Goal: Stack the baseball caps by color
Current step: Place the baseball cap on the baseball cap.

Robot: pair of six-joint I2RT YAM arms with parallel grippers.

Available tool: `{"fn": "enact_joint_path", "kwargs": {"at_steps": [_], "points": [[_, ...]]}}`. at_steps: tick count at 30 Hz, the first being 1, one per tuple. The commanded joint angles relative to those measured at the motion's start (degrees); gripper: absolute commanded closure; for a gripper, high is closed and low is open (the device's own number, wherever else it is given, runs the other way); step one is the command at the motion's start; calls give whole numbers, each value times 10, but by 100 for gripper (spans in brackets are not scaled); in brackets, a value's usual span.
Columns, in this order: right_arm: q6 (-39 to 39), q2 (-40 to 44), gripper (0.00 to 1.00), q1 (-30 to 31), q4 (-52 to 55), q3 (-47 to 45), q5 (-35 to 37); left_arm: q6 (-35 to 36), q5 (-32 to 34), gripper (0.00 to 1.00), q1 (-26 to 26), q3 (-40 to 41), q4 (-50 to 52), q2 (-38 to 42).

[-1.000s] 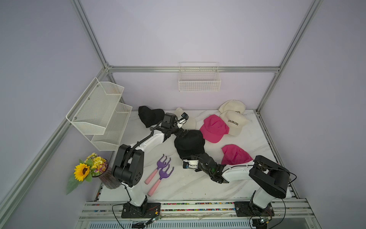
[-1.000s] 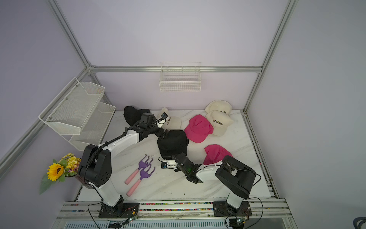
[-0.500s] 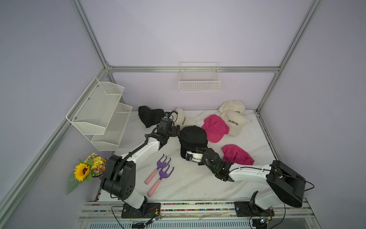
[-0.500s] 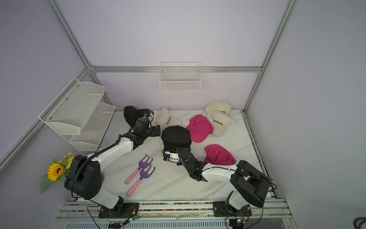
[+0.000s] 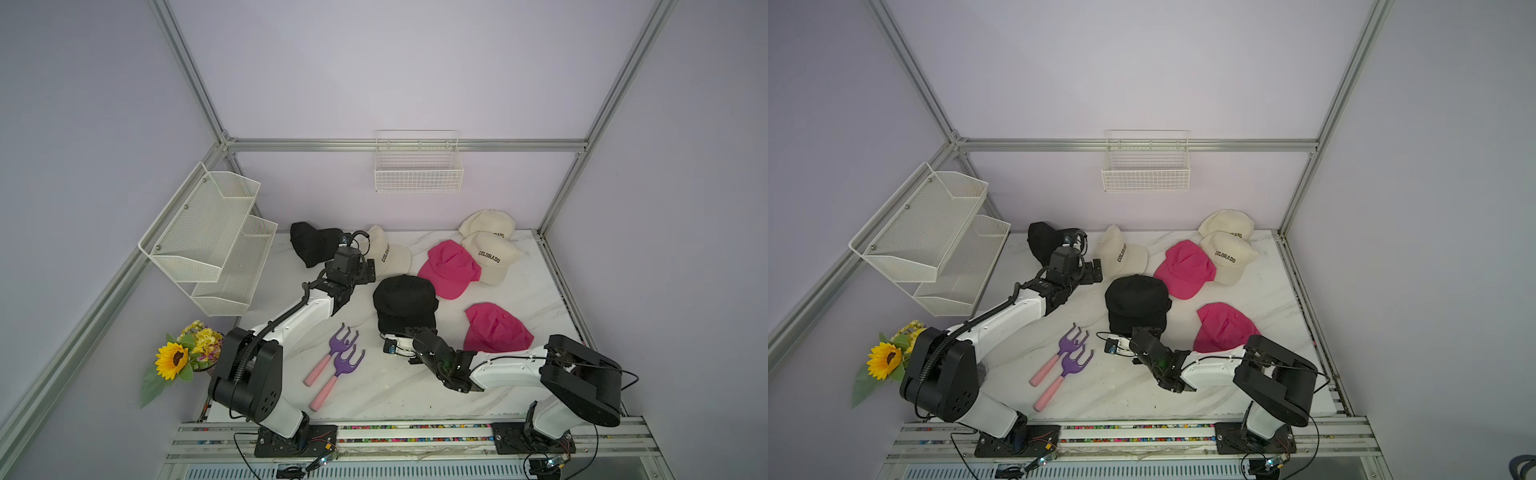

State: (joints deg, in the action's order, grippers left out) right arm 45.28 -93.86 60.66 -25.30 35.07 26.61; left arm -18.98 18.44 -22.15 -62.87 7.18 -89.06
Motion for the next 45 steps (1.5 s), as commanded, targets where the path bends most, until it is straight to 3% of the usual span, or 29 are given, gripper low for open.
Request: {"fn": "enact_joint_path", "kwargs": {"at_steps": [1, 5, 8, 9, 10, 14, 15, 16, 18, 21, 26, 30, 32, 35, 39, 43, 45], "points": [[-61, -52, 100, 11, -19, -38, -91, -17, 22, 0, 4, 7, -15, 9], [-37, -87, 100, 9, -39, -43, -99, -27, 26, 0, 8, 8, -10, 3], [-39, -66, 97, -1, -36, -30, -107, -39, 16, 0, 8, 5, 1, 3], [-48, -48, 83, -7, -33, -26, -119, -45, 8, 0, 8, 5, 6, 4], [-57, -30, 62, -12, -26, -24, -132, -53, -3, 0, 8, 6, 11, 7], [-89, 47, 25, -39, 9, -17, -216, -81, -61, 0, 8, 33, 8, 24], [-95, 66, 6, -48, 22, -15, -243, -86, -80, 0, 8, 43, 3, 28], [-97, 83, 3, -55, 31, -14, -267, -94, -96, 0, 8, 50, 0, 32], [-107, 122, 3, -78, 46, -15, -326, -115, -131, 0, 8, 67, -6, 39], [-184, 161, 3, -125, 33, -5, -348, -141, -166, 0, 7, 90, -10, 50], [-448, 145, 3, -182, -14, 53, -188, -148, -229, 0, 6, 133, -57, 57], [-589, 81, 3, -252, 26, 130, -221, -138, -307, 0, 9, 158, -136, 38], [-637, 65, 3, -289, 15, 144, -287, -130, -337, 0, 13, 157, -156, 23], [-678, 49, 3, -334, -50, 137, -420, -136, -376, 0, 21, 171, -198, 8], [-713, 8, 3, -374, -42, 178, -501, -131, -409, 0, 19, 209, -230, 25], [-668, -36, 3, -388, 0, 220, -516, -128, -327, 0, -11, 213, -108, 61], [-637, -74, 3, -390, 35, 261, -527, -138, -324, 0, -27, 203, -58, 70]]}}
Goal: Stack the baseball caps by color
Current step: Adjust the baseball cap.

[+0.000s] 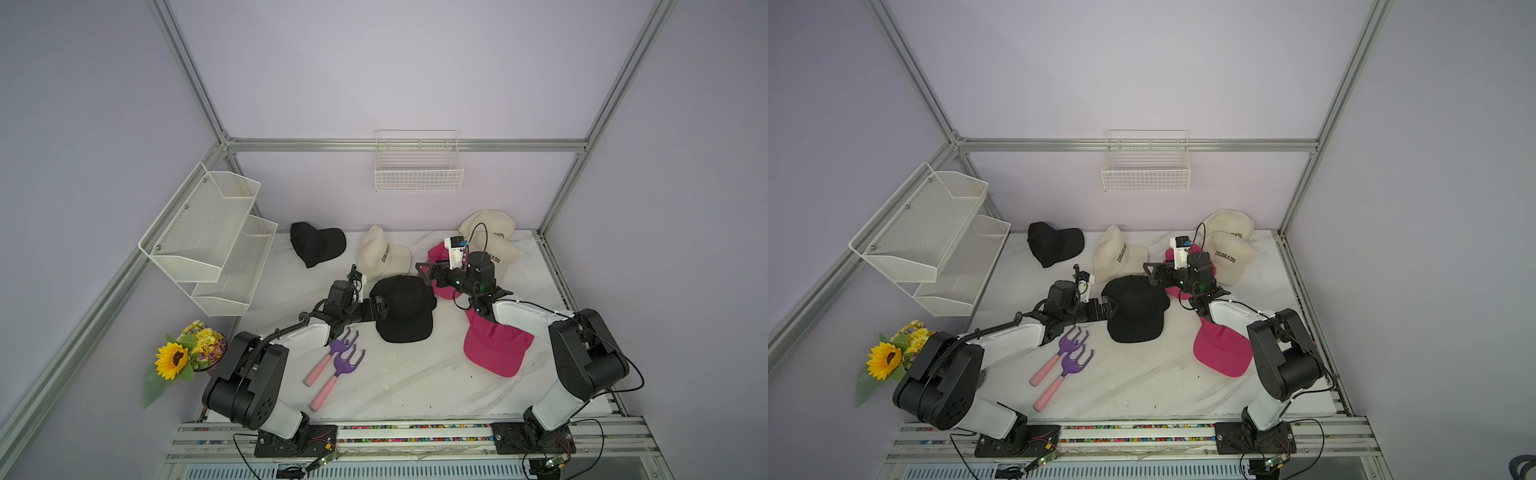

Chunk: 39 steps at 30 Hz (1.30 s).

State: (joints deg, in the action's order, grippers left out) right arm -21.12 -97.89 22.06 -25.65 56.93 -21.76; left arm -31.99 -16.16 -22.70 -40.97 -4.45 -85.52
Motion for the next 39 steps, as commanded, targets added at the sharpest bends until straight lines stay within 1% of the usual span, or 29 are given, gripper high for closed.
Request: {"fn": "enact_joint_path", "kwargs": {"at_steps": [1, 3, 5, 7, 10, 12, 15, 16, 18, 20, 22, 23, 31, 33, 35, 39], "points": [[40, -54, 3, -4, 49, 61, -55, -15, 20, 0, -30, -16, 71, 41], [63, -87, 3, -5, 75, 98, -72, -19, 6, 0, -45, -7, 76, 75], [96, -110, 3, -5, 111, 125, -81, -22, 15, 0, -55, -3, 99, 89], [127, -127, 3, -5, 131, 138, -90, -28, 17, 0, -55, 8, 101, 91], [181, -147, 4, -5, 191, 153, -111, -31, 4, 0, -55, 8, 98, 77], [214, -159, 6, -5, 226, 161, -118, -31, -4, 0, -55, 7, 90, 71], [240, -173, 14, -5, 256, 168, -120, -30, -1, 0, -55, 7, 86, 64], [244, -173, 19, -5, 257, 167, -124, -30, -1, 0, -55, 7, 85, 60], [244, -168, 36, -5, 256, 165, -134, -31, 0, 0, -55, 5, 84, 52], [245, -155, 63, -5, 251, 160, -151, -34, -6, 0, -55, 5, 79, 42], [237, -135, 94, -5, 238, 154, -160, -38, -10, 0, -55, 3, 74, 24], [232, -127, 100, -5, 235, 153, -161, -39, -10, 0, -55, 2, 73, 21], [173, -42, 100, -5, 215, 127, -132, -48, 14, 0, -55, -2, 78, 24], [143, -18, 100, -5, 193, 102, -132, -49, 13, 0, -55, -4, 75, 23], [107, 4, 100, -5, 164, 73, -115, -49, 12, 0, -55, -7, 75, 22], [48, 36, 100, -5, 75, -6, -90, -47, 10, 0, -55, -11, 79, 17]]}}
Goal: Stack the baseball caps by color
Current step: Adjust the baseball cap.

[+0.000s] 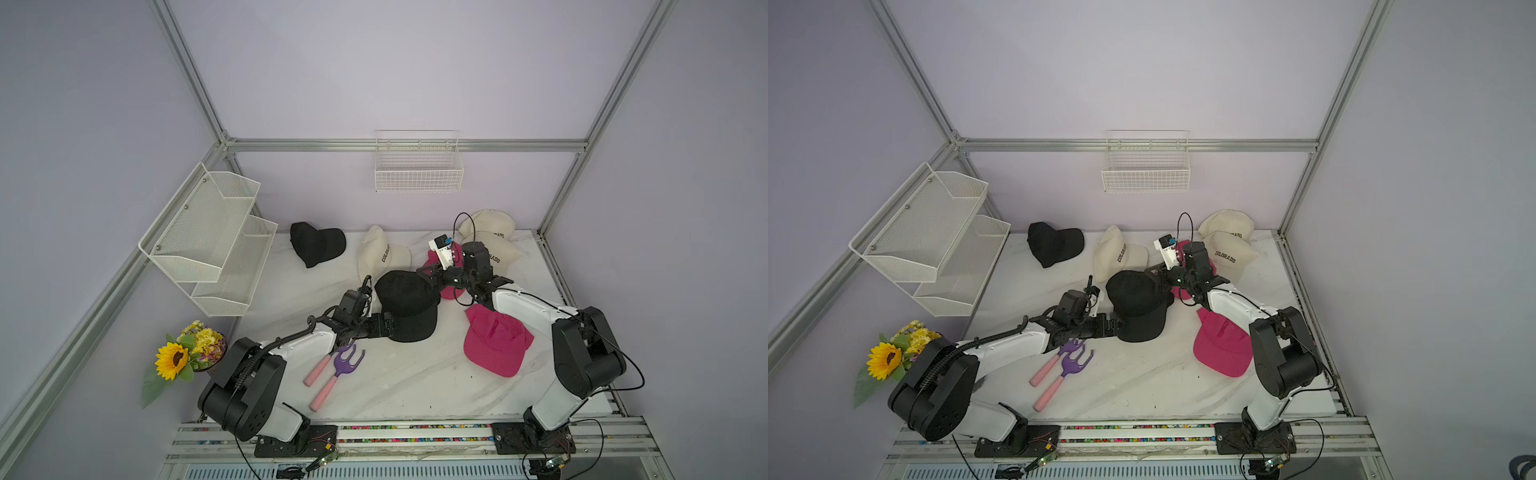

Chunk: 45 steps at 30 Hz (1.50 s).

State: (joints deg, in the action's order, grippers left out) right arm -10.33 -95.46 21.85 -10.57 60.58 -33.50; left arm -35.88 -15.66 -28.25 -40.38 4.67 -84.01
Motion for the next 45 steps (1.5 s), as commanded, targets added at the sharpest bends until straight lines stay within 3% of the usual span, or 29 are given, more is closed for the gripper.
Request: {"fn": "enact_joint_path", "kwargs": {"at_steps": [1, 7, 11, 12, 15, 18, 25, 32, 45], "points": [[-72, 14, 100, -2, -104, -63, 32, -6, 4, 0, 0, -19, -12, 0], [-80, -50, 100, -9, -191, -114, 74, -1, -6, 0, 1, -26, -16, -12], [-82, -39, 100, -16, -194, -108, 92, -1, -9, 0, 1, -22, -27, -7], [-85, -28, 86, -17, -191, -108, 99, 2, -7, 0, 1, -22, -29, -5], [-102, 19, 31, -25, -189, -128, 107, 23, -7, 0, 12, -30, -33, -6], [-130, 74, 3, -34, -197, -173, 105, 49, -24, 0, 33, -30, -64, -6], [-174, 141, 3, -41, -275, -289, 13, 84, -95, 0, 70, -10, -200, -31], [-187, 137, 3, -40, -329, -341, 22, 154, -110, 0, 75, -55, -160, -73], [-222, 60, 7, 14, -413, -310, -15, 98, -175, 0, 58, -83, -205, -117]]}}
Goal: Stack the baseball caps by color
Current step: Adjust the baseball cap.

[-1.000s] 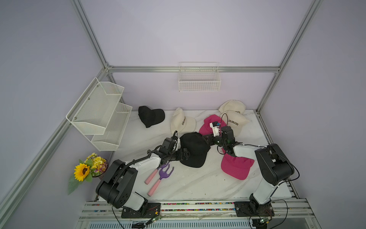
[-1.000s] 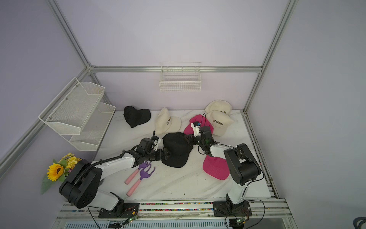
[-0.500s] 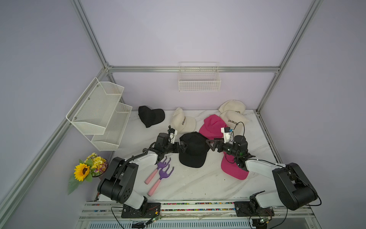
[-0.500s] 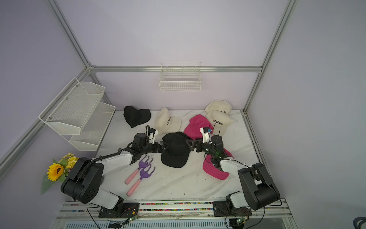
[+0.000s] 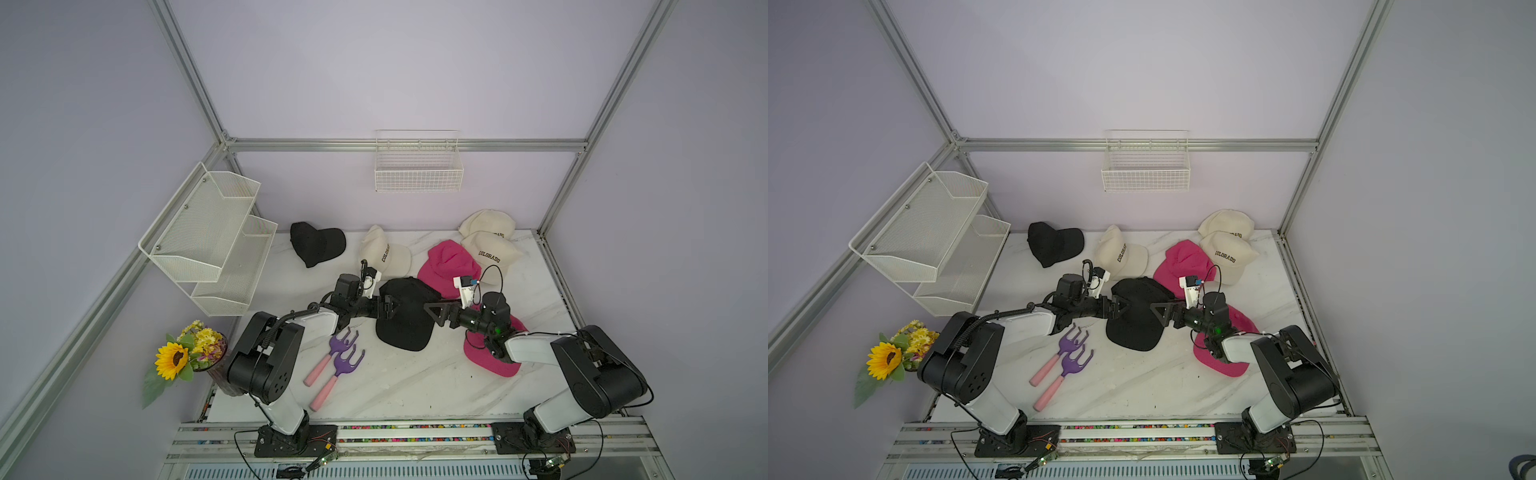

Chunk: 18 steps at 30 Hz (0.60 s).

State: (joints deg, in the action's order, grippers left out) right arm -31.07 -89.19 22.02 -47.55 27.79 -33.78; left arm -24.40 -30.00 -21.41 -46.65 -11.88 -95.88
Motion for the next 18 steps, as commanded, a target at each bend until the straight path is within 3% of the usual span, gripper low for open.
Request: {"fn": "enact_joint_path", "kwargs": {"at_steps": [1, 6, 13, 18], "points": [[-19, 0, 8, 17, -44, 22, -16, -19, -33, 0, -15, -23, -39, 5], [-33, 20, 13, 28, -7, 48, -4, -37, -28, 0, -23, -35, -20, 19], [-7, 39, 8, 29, 163, 68, 188, -19, 21, 0, -22, -46, 42, 1], [42, -3, 14, 42, 148, 51, 163, -22, 11, 0, -22, -53, 42, -17]]}}
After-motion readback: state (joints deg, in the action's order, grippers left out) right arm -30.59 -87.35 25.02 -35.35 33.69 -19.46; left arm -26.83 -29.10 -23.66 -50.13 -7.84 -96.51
